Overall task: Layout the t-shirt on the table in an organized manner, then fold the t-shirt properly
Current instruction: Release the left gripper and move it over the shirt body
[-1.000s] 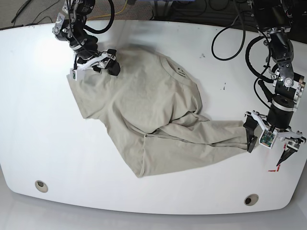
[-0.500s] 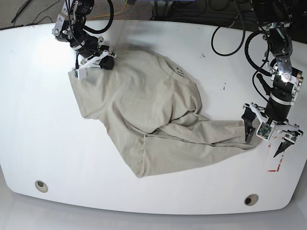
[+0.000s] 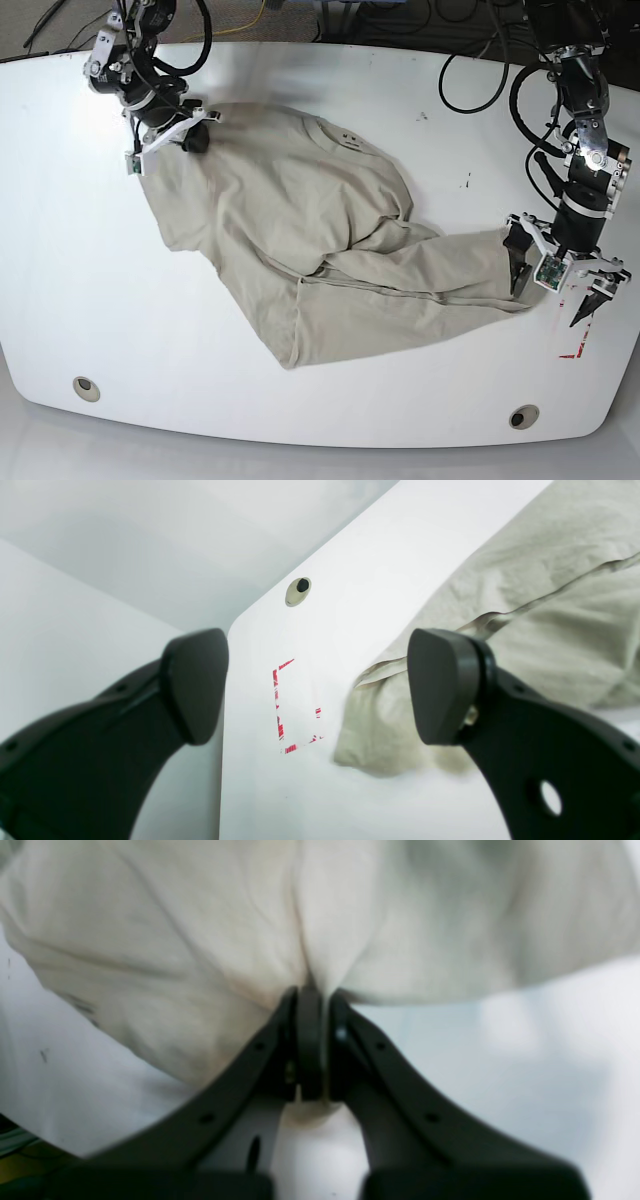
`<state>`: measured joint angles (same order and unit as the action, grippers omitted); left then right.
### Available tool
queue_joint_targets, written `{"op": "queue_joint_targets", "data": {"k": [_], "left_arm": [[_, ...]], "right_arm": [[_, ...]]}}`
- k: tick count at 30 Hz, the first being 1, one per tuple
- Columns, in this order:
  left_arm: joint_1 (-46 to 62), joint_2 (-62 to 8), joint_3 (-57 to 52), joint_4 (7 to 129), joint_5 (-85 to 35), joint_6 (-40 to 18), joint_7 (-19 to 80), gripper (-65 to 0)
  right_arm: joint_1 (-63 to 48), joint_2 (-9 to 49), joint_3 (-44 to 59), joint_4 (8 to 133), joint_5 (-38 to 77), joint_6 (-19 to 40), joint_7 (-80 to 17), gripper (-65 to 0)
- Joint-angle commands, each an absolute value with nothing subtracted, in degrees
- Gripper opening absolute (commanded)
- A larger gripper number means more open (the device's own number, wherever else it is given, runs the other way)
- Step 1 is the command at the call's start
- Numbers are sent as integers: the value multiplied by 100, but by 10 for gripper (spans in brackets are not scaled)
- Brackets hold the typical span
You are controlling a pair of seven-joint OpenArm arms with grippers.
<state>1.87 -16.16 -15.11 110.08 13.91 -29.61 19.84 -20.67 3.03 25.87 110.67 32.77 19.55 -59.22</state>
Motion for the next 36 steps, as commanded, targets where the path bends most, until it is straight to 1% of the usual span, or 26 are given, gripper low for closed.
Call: {"op": "queue_joint_targets", "data": {"k": [1,4,12,18,23,28,36], "left_arm": [[110,-1675,-1543,11108,1367,-2879,1851,-119],[207,-1684,-1543,11108,1358,-2879,1851,-119],[470,-1648,-1499,11029,1341,-2879,1868,-119],[646,-1402,-1516,10993,1341,-2888,1877,-119],[875,-1376,-1481,10985,1341,-2888,1877,-119],[980,-1244,-1358,10967,1341,-2888,1868,-119],[998,-1024,-1332,10958,1341,-2888,1868,-119]], "right_arm": [[-2044,462,2580,11363,3363,2009,-5903,-650],[-2018,558,2571,11415,3398,2009,-5903,-650],[-1938,1015,2589,11407,3916,2000,-5903,-650],[-1868,1323,2598,11407,4207,2000,-5903,-650],[-1727,1499,2598,11415,4435,2000,-5903,-650],[-1622,1631,2633,11468,4567,2000,-5903,-650],[-1297,2000,2747,11459,4725,2009,-5903,-650]]}}
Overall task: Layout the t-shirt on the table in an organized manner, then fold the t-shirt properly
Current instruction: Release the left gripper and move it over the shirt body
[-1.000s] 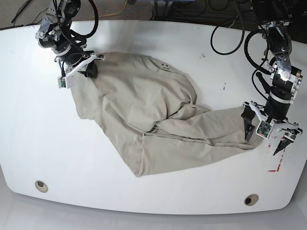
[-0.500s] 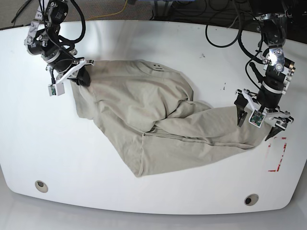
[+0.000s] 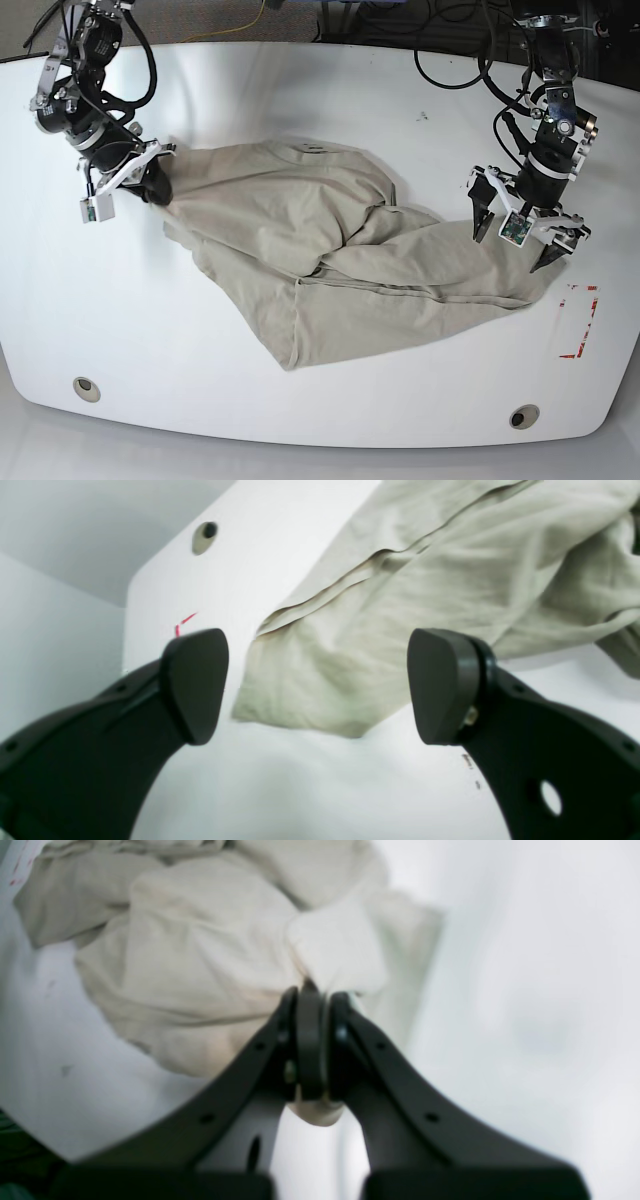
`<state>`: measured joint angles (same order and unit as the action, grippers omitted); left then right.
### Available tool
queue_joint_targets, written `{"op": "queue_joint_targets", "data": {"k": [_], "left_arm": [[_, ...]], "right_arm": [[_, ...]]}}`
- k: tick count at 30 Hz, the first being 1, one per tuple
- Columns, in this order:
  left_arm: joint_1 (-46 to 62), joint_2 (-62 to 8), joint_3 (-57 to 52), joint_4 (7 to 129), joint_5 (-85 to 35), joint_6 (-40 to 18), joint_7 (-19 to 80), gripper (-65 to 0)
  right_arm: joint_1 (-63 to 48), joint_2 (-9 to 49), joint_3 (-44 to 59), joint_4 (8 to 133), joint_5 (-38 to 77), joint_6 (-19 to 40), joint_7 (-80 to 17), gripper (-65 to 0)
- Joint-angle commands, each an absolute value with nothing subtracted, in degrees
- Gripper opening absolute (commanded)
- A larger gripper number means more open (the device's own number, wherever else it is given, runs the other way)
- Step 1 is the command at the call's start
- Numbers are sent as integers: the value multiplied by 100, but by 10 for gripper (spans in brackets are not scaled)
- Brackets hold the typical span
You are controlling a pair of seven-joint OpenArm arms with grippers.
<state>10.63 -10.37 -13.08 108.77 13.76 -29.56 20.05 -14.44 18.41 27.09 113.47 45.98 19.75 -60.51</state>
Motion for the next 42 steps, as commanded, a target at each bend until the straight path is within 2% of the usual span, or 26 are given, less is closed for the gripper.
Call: {"op": "queue_joint_targets", "data": {"k": [1,9,22,34,42], "left_arm": [[998,-998,-1332,10958,1332,-2888,1868,-119],[708,-725,-1165,10949,1244,-2888,1859,-119],[277,-558,-145,10782,1191,-2862,1868,-119],[163,-303,-163,10484,1200,-2870,1886,-119],[629,-321,-875,10519,1191,-2879,1886,-119]], "right_arm": [[-1262,2044,2756,11451,4716,2009,-5903,-650],[-1218,2105,2747,11433,4699,2009,-5903,-650],[-1253,2070,2730,11433,4690,2009,-5903,-650],[-1270,2097,2730,11433,4690,2009,-5903,-650],[-1270,2070,2721,11424,4690,2009,-5903,-650]]}}
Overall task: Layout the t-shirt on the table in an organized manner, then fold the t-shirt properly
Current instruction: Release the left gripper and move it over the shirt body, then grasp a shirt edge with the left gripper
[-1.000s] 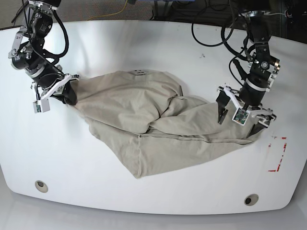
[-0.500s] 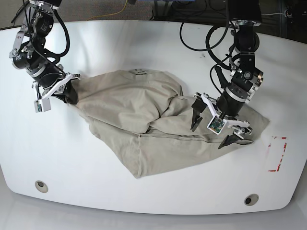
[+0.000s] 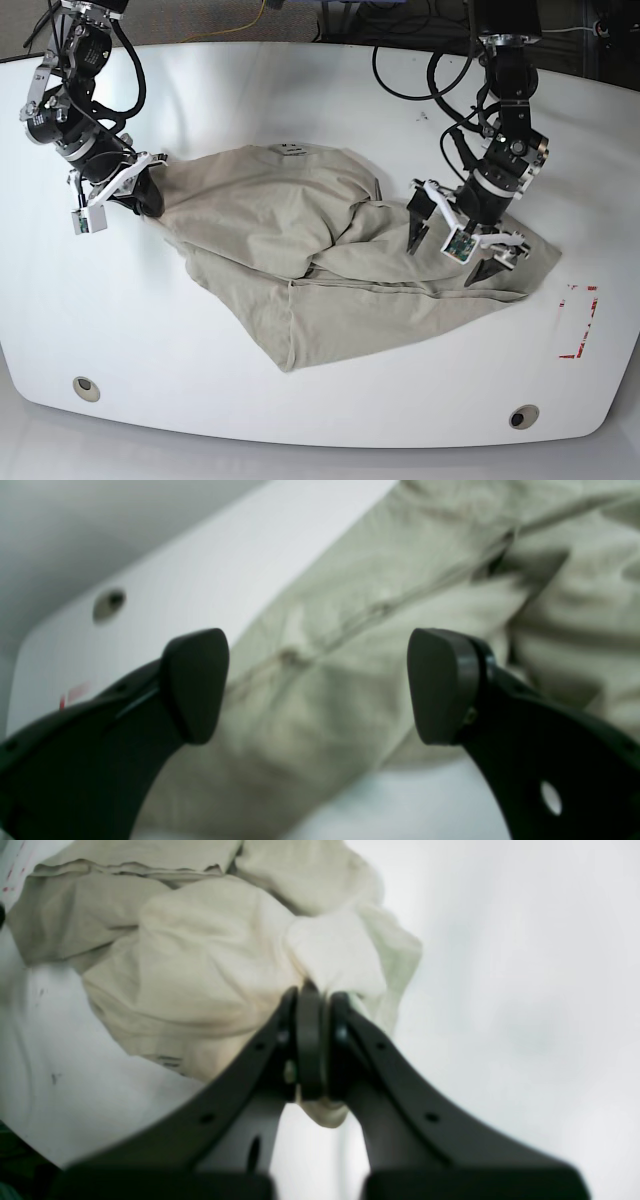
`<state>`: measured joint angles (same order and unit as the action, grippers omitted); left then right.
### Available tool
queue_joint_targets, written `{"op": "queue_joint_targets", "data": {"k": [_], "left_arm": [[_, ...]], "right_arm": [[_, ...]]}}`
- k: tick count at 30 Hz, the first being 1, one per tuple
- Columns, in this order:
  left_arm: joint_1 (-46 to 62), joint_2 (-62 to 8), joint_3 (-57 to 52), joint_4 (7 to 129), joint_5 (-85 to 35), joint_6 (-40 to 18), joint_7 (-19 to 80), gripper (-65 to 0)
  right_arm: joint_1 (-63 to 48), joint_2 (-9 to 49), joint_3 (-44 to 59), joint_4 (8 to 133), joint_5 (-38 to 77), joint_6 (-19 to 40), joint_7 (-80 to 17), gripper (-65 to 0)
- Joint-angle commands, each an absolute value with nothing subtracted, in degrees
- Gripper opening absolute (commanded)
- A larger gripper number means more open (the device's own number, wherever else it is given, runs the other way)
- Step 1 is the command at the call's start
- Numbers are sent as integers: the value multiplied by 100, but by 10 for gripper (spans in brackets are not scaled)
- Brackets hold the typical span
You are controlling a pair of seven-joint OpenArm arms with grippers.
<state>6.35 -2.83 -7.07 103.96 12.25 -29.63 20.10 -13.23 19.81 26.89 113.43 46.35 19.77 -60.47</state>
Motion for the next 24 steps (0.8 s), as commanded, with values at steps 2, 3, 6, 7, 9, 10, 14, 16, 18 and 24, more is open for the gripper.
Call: {"op": "queue_joint_targets", "data": {"k": [2,3,6,7,9,10,14,16,18,24], "left_arm": [[725,-338,-1095,10501,1200,-2879,1886,-119],[787,-356,-1218,10492,1200,-2888,1877,-119],[945,-523,-1446,10492,1182,-2888,1868,-119],[971,-558,-1464,10492,1182,-2888,1868,-119],[1033,-681,-1490,10484,1182,-2888,1877,-119],[1051,-708,-1499,10475,1182,-2888,1877,-119],[1051,-804,-1525,10343,1209,-2888,1903,-119],[1051,-831,-1525,10185,1226,-2888,1903,-119],[1042,-936,-1525,10044,1226,-2888,1903,-119],[1007,-1059,-1481,9640,1226,-2888,1903,-119]], "right_arm": [[-1270,2070,2721,11424,4690,2009,-5903,-650],[-1270,2070,2721,11424,4690,2009,-5903,-650],[-1270,2070,2712,11424,4690,2009,-5903,-650],[-1270,2062,2712,11424,4690,2009,-5903,-650],[-1270,2062,2712,11424,4690,2009,-5903,-650],[-1270,2062,2712,11424,4690,2009,-5903,-650],[-1270,2062,2712,11424,4690,2009,-5903,-650],[-1270,2062,2712,11424,4690,2009,-5903,-650],[-1270,2062,2712,11424,4690,2009,-5903,-650],[-1270,2053,2712,11424,4690,2009,-5903,-650]]}}
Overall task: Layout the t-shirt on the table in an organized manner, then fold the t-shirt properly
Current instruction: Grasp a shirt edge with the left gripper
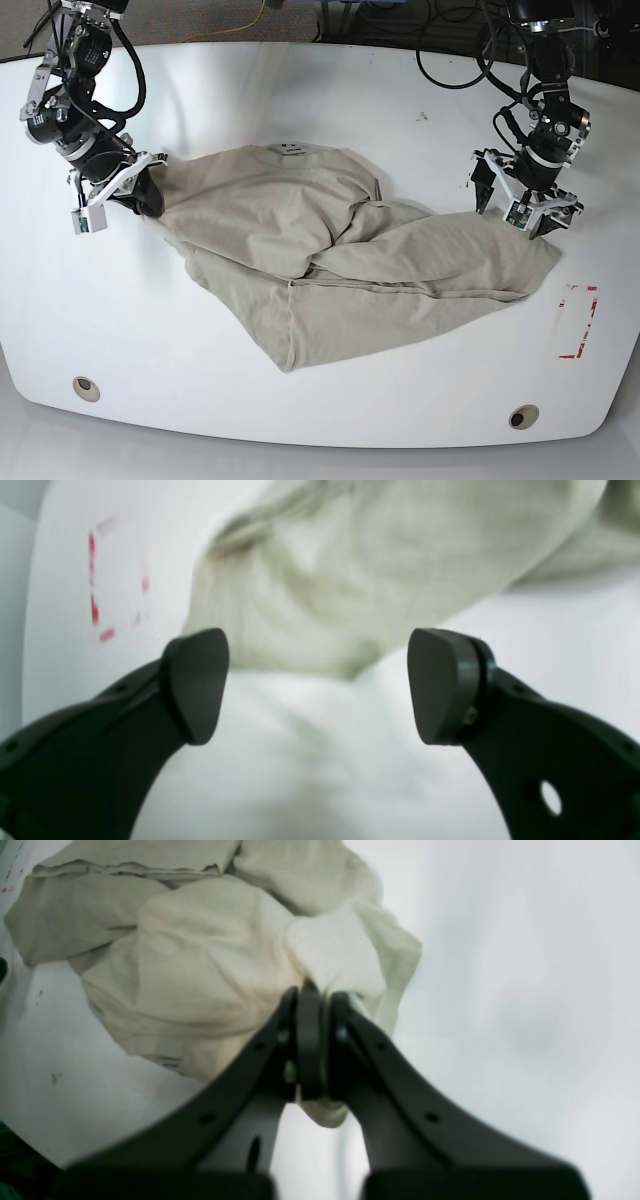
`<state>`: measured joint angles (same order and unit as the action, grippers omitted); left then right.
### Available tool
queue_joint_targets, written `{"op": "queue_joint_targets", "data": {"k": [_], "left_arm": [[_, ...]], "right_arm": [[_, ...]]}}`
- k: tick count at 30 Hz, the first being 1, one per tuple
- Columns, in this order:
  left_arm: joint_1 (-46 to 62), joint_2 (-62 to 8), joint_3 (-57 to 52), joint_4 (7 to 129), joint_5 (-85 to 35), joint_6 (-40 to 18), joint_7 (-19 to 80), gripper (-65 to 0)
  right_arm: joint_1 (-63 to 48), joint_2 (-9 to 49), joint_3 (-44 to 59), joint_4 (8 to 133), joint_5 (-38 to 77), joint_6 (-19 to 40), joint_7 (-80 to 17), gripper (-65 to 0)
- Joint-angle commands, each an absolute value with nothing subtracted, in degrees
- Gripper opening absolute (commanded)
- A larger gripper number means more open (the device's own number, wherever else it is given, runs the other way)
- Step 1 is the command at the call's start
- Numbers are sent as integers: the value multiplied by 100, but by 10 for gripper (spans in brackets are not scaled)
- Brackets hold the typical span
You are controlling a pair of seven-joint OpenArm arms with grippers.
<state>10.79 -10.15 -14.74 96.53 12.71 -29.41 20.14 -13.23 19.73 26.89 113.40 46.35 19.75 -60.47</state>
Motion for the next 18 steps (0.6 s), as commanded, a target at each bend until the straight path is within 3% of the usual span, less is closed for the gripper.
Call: {"op": "queue_joint_targets", "data": {"k": [1,18], "left_arm": [[998,-1059,-1481,9587,1226,-2888,1895,-119],[989,-1323,-1130,8989,1226,-2888,1868,-119]], "right_arm": [[-1270,2053,2712,11424,4690,2009,-5903,-650],[-1279,1938,2712,11424,4690,2009,-5903,-650]]}}
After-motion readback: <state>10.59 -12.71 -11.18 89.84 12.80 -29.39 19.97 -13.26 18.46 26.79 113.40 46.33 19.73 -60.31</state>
